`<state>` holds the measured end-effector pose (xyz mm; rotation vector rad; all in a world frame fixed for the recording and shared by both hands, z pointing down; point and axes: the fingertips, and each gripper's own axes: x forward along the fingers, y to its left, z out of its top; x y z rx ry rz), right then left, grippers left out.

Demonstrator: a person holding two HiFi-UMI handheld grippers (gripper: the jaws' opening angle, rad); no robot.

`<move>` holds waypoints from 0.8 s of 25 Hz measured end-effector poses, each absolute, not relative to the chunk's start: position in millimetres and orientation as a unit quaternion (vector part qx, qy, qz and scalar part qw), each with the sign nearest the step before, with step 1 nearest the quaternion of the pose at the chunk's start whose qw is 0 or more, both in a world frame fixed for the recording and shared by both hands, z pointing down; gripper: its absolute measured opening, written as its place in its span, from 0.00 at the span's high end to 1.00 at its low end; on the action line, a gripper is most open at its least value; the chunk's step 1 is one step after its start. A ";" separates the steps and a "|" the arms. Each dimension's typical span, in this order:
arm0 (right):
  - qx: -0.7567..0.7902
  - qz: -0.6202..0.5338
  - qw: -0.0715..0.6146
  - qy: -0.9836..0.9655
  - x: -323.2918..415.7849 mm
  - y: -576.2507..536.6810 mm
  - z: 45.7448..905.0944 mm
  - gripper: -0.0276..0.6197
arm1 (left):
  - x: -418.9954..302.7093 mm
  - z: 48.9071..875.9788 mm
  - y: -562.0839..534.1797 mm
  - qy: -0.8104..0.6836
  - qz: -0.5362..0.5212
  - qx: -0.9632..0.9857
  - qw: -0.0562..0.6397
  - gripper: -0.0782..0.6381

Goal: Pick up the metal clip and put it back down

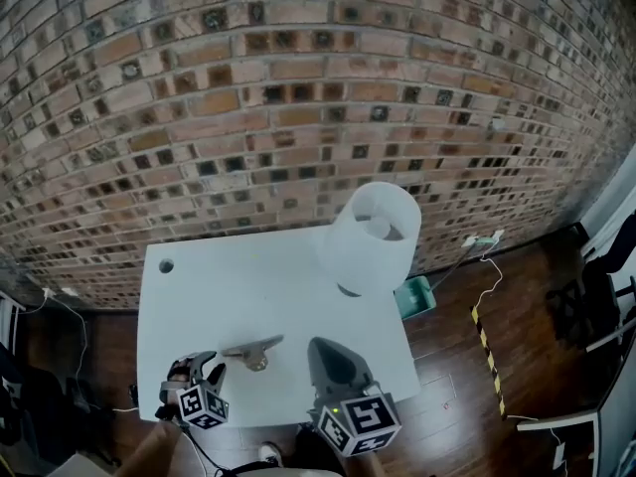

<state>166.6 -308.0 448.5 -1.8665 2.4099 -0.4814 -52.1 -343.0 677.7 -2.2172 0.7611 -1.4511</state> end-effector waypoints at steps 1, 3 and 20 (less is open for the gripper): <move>-0.606 -0.151 0.027 0.781 162.0 -302.3 442.8 0.97 | -56.5 664.6 -339.6 0.286 -0.492 -0.804 0.174 0.66; -0.607 -0.139 0.024 0.782 152.7 -290.9 431.1 0.97 | -62.7 633.3 -334.1 0.319 -0.427 -0.836 0.128 0.65; -0.607 -0.036 0.037 0.793 73.2 -201.5 340.6 0.97 | -91.9 358.3 -233.8 0.334 0.049 -0.940 0.040 0.87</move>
